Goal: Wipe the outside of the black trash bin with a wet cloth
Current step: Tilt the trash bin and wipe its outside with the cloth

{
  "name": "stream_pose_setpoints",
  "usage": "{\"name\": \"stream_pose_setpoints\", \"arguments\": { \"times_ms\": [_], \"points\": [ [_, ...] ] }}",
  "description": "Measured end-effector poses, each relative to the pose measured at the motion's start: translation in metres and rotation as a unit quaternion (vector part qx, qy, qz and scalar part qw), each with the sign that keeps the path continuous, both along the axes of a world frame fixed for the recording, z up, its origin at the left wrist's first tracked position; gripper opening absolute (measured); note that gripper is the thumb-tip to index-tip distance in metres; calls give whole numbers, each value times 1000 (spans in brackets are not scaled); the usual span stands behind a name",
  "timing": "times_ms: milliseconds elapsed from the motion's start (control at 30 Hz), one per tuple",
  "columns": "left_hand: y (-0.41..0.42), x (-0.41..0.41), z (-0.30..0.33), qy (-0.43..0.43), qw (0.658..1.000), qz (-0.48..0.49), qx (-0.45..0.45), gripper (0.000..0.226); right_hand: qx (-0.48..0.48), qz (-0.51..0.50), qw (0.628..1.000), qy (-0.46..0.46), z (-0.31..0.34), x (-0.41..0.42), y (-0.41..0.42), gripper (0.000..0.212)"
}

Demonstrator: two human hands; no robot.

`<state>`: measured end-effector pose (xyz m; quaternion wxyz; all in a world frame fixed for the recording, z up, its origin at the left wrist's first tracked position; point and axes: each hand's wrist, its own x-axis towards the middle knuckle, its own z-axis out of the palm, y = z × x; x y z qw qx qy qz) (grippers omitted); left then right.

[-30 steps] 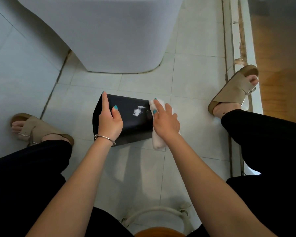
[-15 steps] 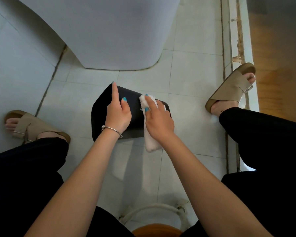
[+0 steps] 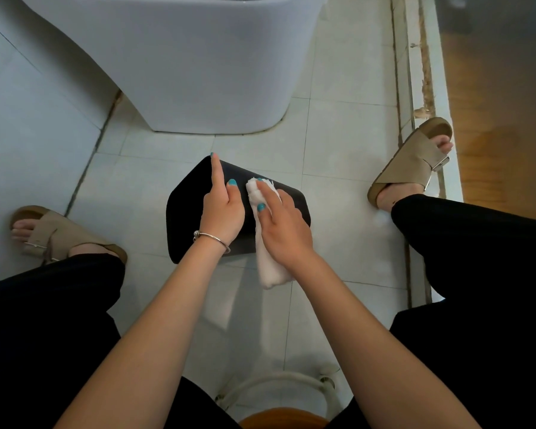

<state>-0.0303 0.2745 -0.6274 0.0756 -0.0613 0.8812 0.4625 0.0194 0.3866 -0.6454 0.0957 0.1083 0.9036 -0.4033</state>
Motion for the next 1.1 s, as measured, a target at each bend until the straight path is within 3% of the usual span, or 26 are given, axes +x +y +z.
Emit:
{"name": "stream_pose_setpoints", "arguments": {
  "times_ms": [200,467,633,700,833,1100],
  "points": [
    [3,4,12,-6,999,23,40,53,-28,23,999,5,4,-1,-2,48],
    [7,5,15,-37,992,12,117,51,-140,31,989,22,2,0,10,47],
    [-10,-6,5,-28,990,30,136,54,-318,40,947,-12,12,0,27,42],
    [-13,-8,3,-34,985,55,160,56,-344,2,939,-17,15,0,35,40],
    [-12,-5,4,-44,980,79,177,54,-287,-61,956,9,4,-6,46,44],
    [-4,1,8,-44,984,48,165,53,-141,-47,989,-5,-14,-16,23,47]
  ]
}}
